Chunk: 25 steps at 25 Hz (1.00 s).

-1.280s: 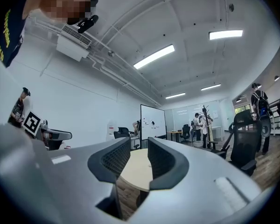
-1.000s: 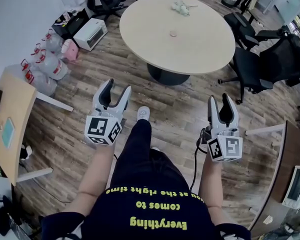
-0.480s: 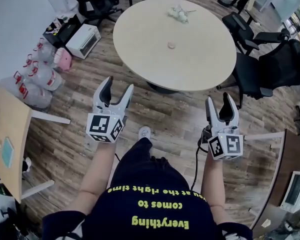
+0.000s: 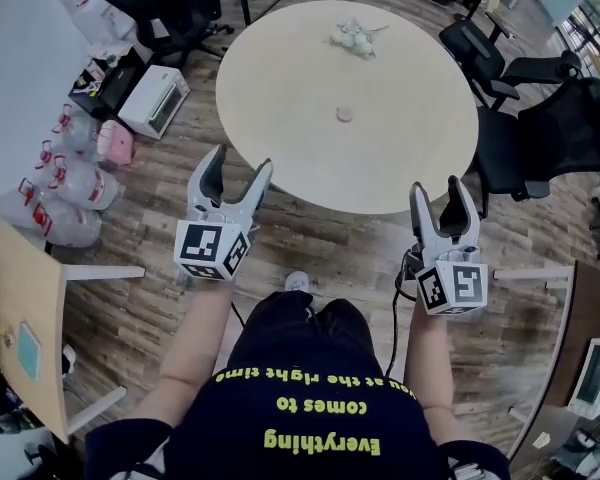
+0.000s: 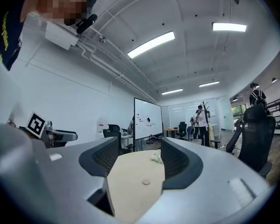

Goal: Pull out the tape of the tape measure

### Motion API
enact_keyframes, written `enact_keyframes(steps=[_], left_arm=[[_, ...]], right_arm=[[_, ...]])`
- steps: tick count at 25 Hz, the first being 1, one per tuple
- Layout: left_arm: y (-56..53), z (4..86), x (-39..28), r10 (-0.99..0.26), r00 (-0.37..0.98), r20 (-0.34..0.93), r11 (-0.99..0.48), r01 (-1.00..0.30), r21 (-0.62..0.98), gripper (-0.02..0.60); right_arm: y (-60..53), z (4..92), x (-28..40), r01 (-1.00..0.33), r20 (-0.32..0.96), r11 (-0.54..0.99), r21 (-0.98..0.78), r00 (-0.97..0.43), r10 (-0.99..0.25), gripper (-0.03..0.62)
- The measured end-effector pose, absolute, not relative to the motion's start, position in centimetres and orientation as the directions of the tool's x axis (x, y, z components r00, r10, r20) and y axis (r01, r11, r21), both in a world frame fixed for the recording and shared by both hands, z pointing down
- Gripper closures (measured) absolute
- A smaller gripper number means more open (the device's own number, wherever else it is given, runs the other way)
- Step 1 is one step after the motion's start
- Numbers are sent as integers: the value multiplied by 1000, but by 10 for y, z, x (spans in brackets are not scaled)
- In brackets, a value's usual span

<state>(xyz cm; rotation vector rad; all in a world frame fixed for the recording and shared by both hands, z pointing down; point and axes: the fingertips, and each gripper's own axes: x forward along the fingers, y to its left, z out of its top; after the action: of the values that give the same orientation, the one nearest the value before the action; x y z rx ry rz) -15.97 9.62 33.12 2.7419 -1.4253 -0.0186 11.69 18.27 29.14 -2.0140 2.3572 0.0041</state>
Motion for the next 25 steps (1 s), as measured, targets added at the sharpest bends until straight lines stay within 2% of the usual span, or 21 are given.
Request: enact_keyframes(steps=[9, 18, 25], left_arm=[[42, 347, -148, -829, 558, 41, -555, -829, 65, 250], [-33, 347, -112, -871, 491, 33, -489, -871, 42, 250], [-74, 361, -79, -898, 438, 38, -434, -897, 86, 229]], right_arm=[[126, 302, 131, -985, -2, 169, -30, -169, -986, 313], [21, 300, 166, -965, -20, 262, -18, -261, -965, 310], [-41, 306, 203, -948, -29, 318, -27, -317, -948, 304]])
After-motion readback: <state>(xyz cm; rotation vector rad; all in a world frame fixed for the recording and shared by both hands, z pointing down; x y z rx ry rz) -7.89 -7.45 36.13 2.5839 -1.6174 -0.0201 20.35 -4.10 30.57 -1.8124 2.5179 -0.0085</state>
